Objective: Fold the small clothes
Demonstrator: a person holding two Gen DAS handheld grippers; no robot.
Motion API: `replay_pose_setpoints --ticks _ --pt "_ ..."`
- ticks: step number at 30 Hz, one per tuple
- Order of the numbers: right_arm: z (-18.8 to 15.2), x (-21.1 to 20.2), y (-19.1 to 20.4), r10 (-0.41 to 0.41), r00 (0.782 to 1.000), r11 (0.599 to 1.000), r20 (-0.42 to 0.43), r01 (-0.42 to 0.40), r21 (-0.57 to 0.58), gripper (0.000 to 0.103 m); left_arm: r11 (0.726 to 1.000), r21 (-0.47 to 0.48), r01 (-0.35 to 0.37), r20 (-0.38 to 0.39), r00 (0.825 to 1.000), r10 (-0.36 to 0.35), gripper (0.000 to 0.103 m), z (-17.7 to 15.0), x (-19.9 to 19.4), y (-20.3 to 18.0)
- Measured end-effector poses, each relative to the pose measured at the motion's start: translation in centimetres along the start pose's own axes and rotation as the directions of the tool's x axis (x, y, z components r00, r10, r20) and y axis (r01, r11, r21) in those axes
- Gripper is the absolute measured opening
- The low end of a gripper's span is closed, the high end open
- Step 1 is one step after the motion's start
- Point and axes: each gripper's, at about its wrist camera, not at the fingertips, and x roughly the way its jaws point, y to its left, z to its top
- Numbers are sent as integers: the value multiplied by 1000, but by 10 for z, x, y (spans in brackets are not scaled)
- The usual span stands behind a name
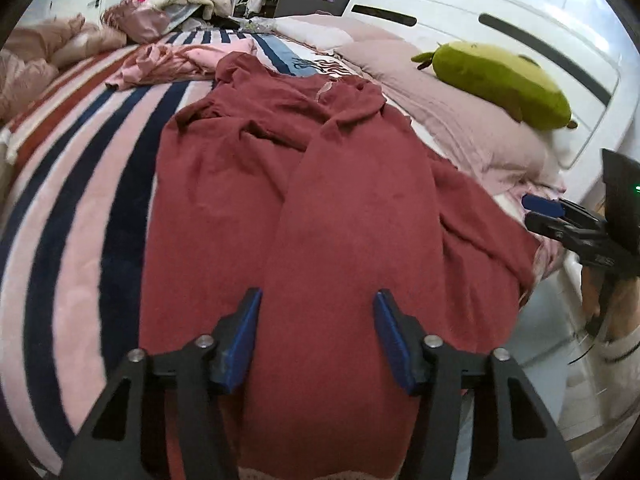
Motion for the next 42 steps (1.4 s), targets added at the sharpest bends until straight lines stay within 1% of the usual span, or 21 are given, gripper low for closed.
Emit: replay_pose_setpoints --ticks 2,3,4,5,6,7,10,11,12,14,18,22,23,25,26,30,31,32,33,37,42 --pt "-13 13 -16 -10 997 1000 -75 12 23 61 1000 -4 -10 -7 1000 10 49 -1 -2 2" --pt "-19 15 -19 29 995 999 -94 -26 34 51 1000 -6 -12 -10 1000 12 49 -1 -4 2" --pt "-23 13 -17 65 995 997 -73 -63 36 41 1000 -9 -15 -13 1000 15 49 -1 -4 3" --pt "-25 11 -16 76 995 997 -64 -73 37 10 1000 -13 -16 -14 1000 15 49 -2 -6 5" --pt "-26 10 -13 89 994 995 -65 -87 41 3 1000 -16 -16 -14 1000 15 49 -2 -6 5" --pt "-26 9 -10 78 995 996 -60 -76 36 3 1000 -19 -16 -13 1000 16 49 -1 -6 4" --pt "-23 0 16 -133 991 988 -10 131 -85 7 999 -24 -26 -2 1000 26 49 2 -8 4" --pt "-21 -5 23 -148 989 984 21 150 -100 14 999 -25 -29 8 1000 29 49 2 -11 3" --pt "-17 -10 29 -122 992 987 42 126 -103 41 999 -27 -28 16 999 29 49 2 -13 3" --pt "-13 -16 41 -23 998 994 60 30 -107 67 999 -40 -15 35 999 16 49 3 -19 5" --pt "-13 0 67 -35 998 981 52 45 -190 58 999 -53 -4 65 998 7 50 2 -30 7" --pt "-13 8 78 -216 970 935 111 238 -262 57 998 -55 -6 82 997 11 50 1 -38 9" --pt "-11 4 75 -179 976 948 121 204 -246 56 998 -57 -8 87 996 13 50 0 -41 10" --pt "-7 6 64 -54 997 982 60 64 -178 44 998 -63 -7 92 996 13 50 -1 -43 13" --pt "-7 10 63 -48 998 984 35 53 -172 38 998 -68 -7 96 995 14 50 -1 -44 15" --pt "-13 46 60 -95 994 974 -53 82 -210 35 996 -88 3 104 995 6 50 -1 -45 17" --pt "-12 47 56 -102 994 978 -35 93 -185 29 996 -88 2 102 995 7 50 -1 -44 17" --pt "-10 46 55 -119 993 979 -25 113 -171 10 996 -85 -1 100 995 10 50 -1 -44 17" --pt "-7 46 51 -141 990 979 -15 137 -153 2 997 -82 -2 99 995 10 50 -1 -44 16" --pt "1 38 37 -68 997 996 -29 66 -63 1 996 -84 9 104 995 0 50 -1 -45 19" --pt "11 15 55 129 990 992 -63 -129 -6 1 995 -93 43 134 991 -30 50 2 -46 26"
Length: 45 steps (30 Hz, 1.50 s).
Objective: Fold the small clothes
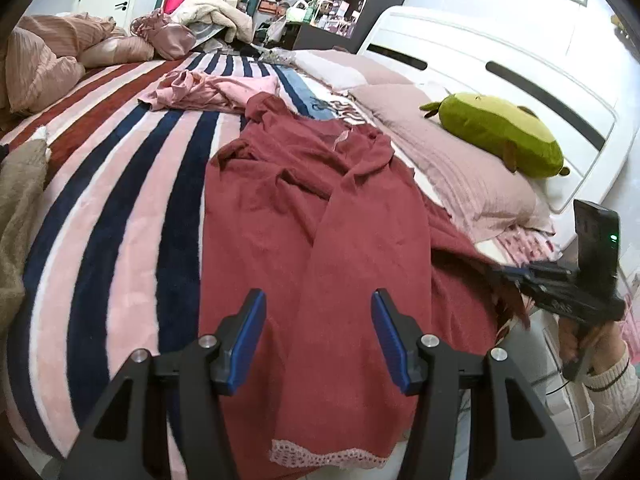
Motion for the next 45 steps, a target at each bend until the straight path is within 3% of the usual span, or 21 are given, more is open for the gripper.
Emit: replay_pose_setpoints --ticks 5,8,10,12,14,17,18,21,24,25,28,32,34,37,38,40,42,43,44,45 --pt "0 7 43 160 985 987 -63 -160 7 1 999 -8 33 23 999 -33 50 1 -4 7" --pt "-3 19 67 127 989 990 -75 -131 -44 3 999 -7 31 24 999 -31 51 -1 -8 11" --pt "-7 34 72 129 983 991 -133 -134 -23 5 1000 -6 29 17 999 -29 56 -3 -9 13" --pt "-11 41 69 159 972 987 -172 -158 19 18 1000 -2 19 15 1000 -19 63 -6 -11 16" --pt "-13 25 63 166 978 986 -128 -164 29 27 1000 -8 15 16 1000 -15 67 -8 -16 21" --pt "-20 -11 39 114 992 992 -45 -112 59 54 999 -18 29 -5 1000 -30 69 -10 -22 30" --pt "-24 -19 29 99 994 992 -36 -96 82 56 1000 -6 29 -28 999 -29 72 -11 -22 32" --pt "-49 -22 -6 136 985 980 -104 -118 162 56 1000 15 16 -86 996 -15 73 -16 -17 36" --pt "-71 -7 -18 185 971 972 -149 -157 177 56 992 -57 110 -125 985 -117 73 -22 -8 46" --pt "-76 1 -18 218 964 965 -149 -189 184 56 991 -78 111 -151 981 -121 73 -24 -1 48" --pt "-83 15 -17 301 950 940 -89 -279 197 59 990 -65 123 -167 977 -132 79 -27 7 44" --pt "-77 19 -20 391 920 902 7 -385 196 58 979 -121 162 -163 970 -181 80 -25 12 43" --pt "-74 26 -18 414 910 893 25 -411 181 54 984 -104 145 -173 972 -161 80 -25 14 38" --pt "-67 32 -14 390 920 905 41 -391 170 26 994 -57 92 -191 976 -101 80 -27 17 26" --pt "-65 34 -13 387 921 905 50 -390 170 14 995 -47 87 -197 976 -94 76 -27 18 21" --pt "-60 41 -9 388 919 903 68 -394 170 10 999 4 35 -210 977 -33 66 -29 20 8" --pt "-58 39 -5 394 914 899 94 -405 166 7 996 74 -50 -214 975 65 27 -30 20 -3" --pt "-56 35 -4 407 907 892 112 -421 165 7 996 68 -52 -217 974 66 21 -30 18 -5" --pt "-55 30 -3 419 899 885 130 -436 164 7 998 50 -27 -222 974 37 6 -31 15 -5" --pt "-54 23 -3 424 894 881 145 -444 161 6 999 47 -10 -229 973 21 6 -32 12 -6"
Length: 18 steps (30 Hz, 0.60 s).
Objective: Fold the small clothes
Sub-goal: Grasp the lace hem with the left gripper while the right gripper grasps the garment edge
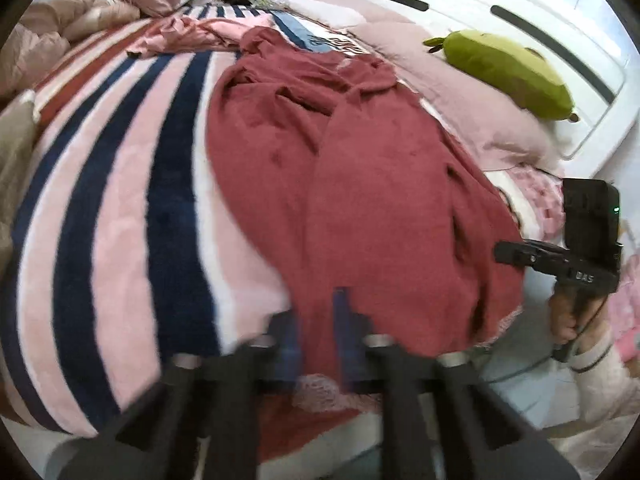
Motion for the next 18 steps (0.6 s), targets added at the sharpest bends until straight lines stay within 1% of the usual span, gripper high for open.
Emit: replay_pose_setpoints --ticks 2,4,5,6,9,12,14,16,17,18 --pt "1 -10 3 13 1000 1000 19 -13 0 6 1000 20 12 10 1000 -12 6 -4 -5 -5" --pt "4 -20 7 22 999 1000 44 -23 13 6 997 1 77 22 997 -77 6 -6 -11 -7" --pt "5 -26 7 26 998 1000 56 -27 13 6 991 -5 132 48 990 -131 6 -7 -19 -9" --pt "5 -32 8 30 997 999 70 -31 10 6 988 -5 155 63 986 -154 6 -8 -24 -11" --pt "7 -51 15 52 993 999 108 -52 -1 6 986 14 167 114 979 -167 5 -9 -45 -21" --pt "8 -71 28 60 988 998 139 -56 -29 6 980 23 198 163 966 -199 5 -10 -67 -30" --pt "8 -87 38 68 985 997 161 -60 -51 6 978 38 205 204 957 -209 5 -10 -86 -35" --pt "9 -102 52 77 979 995 188 -65 -72 6 976 53 213 249 943 -220 5 -8 -106 -42" --pt "10 -110 58 88 976 994 201 -73 -82 6 973 62 224 277 932 -232 5 -9 -120 -46" --pt "12 -118 64 93 973 993 212 -76 -88 6 972 71 225 295 926 -236 5 -7 -128 -49"
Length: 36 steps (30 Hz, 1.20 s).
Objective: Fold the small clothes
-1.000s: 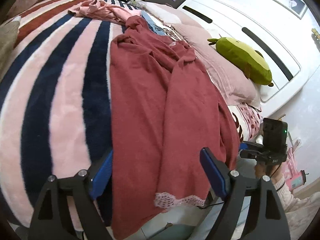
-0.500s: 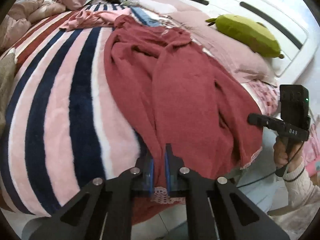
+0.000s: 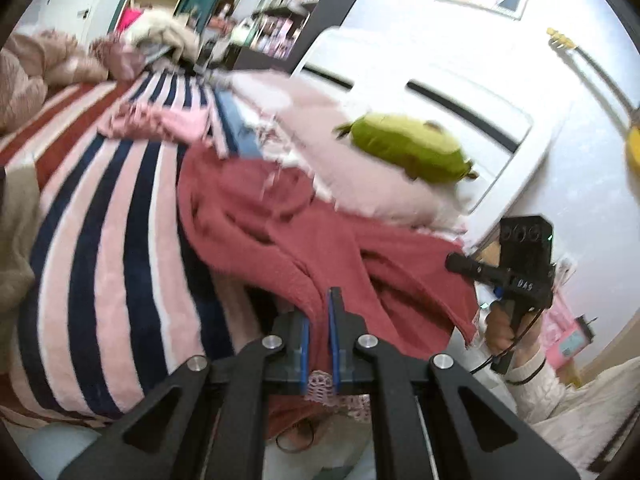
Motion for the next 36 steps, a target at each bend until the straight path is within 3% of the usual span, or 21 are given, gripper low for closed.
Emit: replay_pose_setpoints --ticks 4,10,14,17,20,22,24,26,28,30,31,33,34,36 --pt "19 -13 16 -69 997 998 23 69 -4 5 998 38 -41 65 997 39 5 17 -18 -11" --pt "69 11 -19 -219 976 976 12 219 11 5 994 36 -103 58 993 101 5 63 26 21" --pt "110 54 -74 -313 946 949 -81 316 20 5 984 32 -176 -26 984 176 5 106 98 62" --pt "131 95 -125 -388 903 915 -183 401 35 5 975 3 -220 -104 970 219 5 131 157 98" --pt "136 136 -173 -432 852 886 -296 462 39 6 966 -5 -259 -204 946 253 5 136 212 131" --pt "132 156 -198 -431 831 879 -352 475 43 6 960 -2 -279 -260 927 269 6 133 240 148" --pt "127 167 -211 -424 819 880 -387 473 38 6 960 -1 -281 -294 917 269 8 127 254 158" --pt "123 169 -214 -412 817 887 -404 461 29 8 964 -8 -265 -307 918 250 13 122 256 161" --pt "122 166 -214 -399 813 893 -423 450 22 12 974 -16 -224 -311 927 208 33 122 251 159" --pt "125 156 -205 -397 811 898 -431 439 -1 30 977 0 -212 -281 938 203 61 126 232 148" --pt "126 147 -193 -417 804 897 -423 441 -45 37 976 33 -217 -248 944 218 64 128 217 136" --pt "129 135 -171 -495 778 867 -388 474 -155 74 971 98 -219 -193 953 234 70 132 190 120" --pt "130 126 -156 -529 772 849 -352 482 -216 78 965 129 -229 -173 953 250 72 135 178 112" --pt "130 112 -129 -537 786 839 -306 457 -297 78 946 226 -232 -142 953 268 77 135 157 95"
